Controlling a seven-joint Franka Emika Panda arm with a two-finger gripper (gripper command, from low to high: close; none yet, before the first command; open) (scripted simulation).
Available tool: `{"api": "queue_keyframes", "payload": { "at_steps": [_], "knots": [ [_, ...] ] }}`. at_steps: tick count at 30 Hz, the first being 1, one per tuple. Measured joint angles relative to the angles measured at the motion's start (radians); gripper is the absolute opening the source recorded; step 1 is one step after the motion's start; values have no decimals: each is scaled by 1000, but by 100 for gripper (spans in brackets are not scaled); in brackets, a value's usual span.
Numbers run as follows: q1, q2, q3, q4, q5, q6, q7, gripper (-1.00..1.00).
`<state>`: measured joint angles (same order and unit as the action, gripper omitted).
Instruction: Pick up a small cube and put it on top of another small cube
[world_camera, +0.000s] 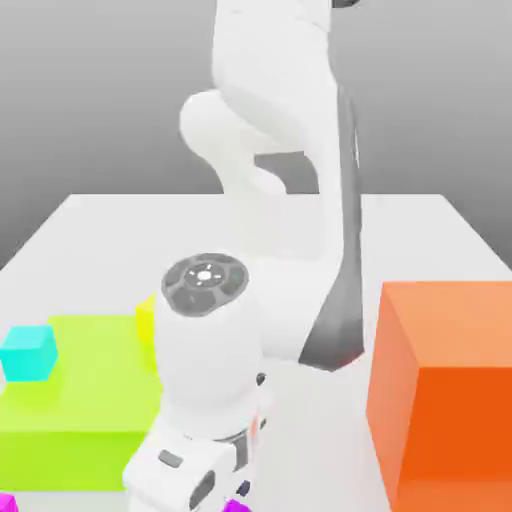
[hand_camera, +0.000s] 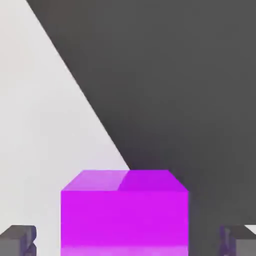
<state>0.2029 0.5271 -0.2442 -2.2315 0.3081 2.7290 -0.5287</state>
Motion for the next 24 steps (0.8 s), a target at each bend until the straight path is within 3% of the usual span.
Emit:
{"api": "queue_keyframes", "payload": {
  "at_steps": [5,9,17,24],
  "knots": [
    [0,1,0,0,0,0,-1,-100],
    [40,-128,-56,-32,-64,-98,49,-100],
    [9,-340,-108,-164,-15,-247,137,-100],
    [-46,-558,-145,-296,-86,-340,296,-100]
  ]
}}
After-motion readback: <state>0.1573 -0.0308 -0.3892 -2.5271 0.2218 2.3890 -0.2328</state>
